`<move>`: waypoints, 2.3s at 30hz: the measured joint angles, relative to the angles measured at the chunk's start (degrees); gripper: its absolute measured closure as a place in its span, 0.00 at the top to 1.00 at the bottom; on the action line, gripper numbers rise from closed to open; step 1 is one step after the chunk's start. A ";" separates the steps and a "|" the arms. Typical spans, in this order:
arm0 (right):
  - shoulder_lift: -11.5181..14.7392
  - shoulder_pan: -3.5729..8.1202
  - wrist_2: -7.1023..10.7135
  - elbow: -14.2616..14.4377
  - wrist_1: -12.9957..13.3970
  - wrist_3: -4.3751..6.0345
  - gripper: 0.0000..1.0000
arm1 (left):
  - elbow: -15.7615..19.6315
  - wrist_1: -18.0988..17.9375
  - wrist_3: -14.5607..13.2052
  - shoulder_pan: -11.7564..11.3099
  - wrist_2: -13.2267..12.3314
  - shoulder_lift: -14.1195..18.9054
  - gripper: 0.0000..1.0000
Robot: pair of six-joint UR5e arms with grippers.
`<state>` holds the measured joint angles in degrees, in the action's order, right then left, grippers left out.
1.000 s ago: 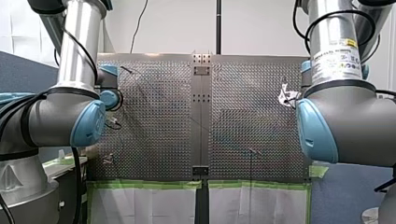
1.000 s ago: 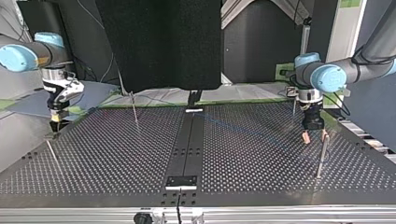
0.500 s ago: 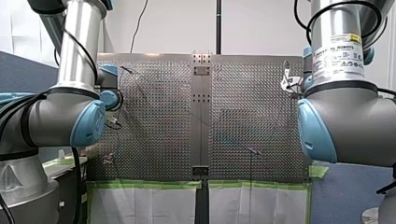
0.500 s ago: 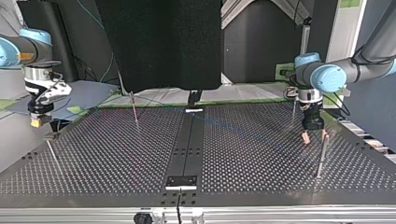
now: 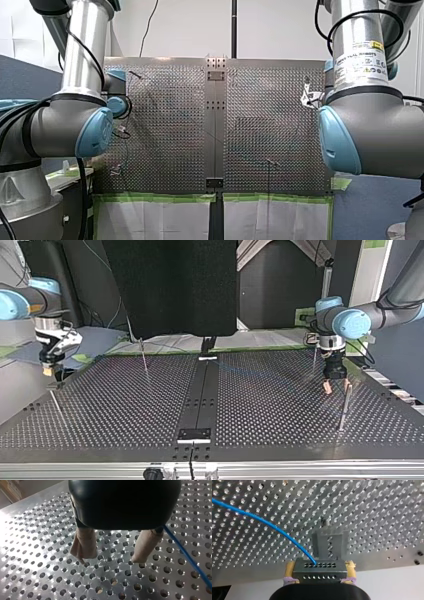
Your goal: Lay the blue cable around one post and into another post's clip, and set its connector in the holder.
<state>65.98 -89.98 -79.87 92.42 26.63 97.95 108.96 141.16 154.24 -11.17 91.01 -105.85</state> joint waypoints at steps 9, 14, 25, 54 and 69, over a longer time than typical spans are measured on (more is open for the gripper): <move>-0.06 0.00 3.28 -3.03 -4.69 -0.33 0.00 | 0.00 0.00 -0.05 -0.02 0.05 0.00 1.00; -0.08 0.14 3.98 -3.76 -7.76 -0.45 0.00 | 0.00 0.00 -0.02 0.01 0.06 0.00 1.00; -0.19 1.33 5.65 -4.46 -8.92 -0.67 0.00 | 0.00 0.00 0.00 0.00 0.00 0.00 1.00; -4.44 2.42 12.59 -9.06 -6.98 -2.41 0.00 | 0.00 -0.26 -0.26 -0.04 0.12 0.00 1.00; -4.42 3.12 13.56 -9.74 -6.65 -2.26 0.00 | 0.01 -0.58 0.25 -0.14 0.00 0.00 1.00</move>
<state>61.56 -86.85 -66.31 82.68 19.98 95.69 108.97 140.58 154.49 -11.32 91.01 -105.85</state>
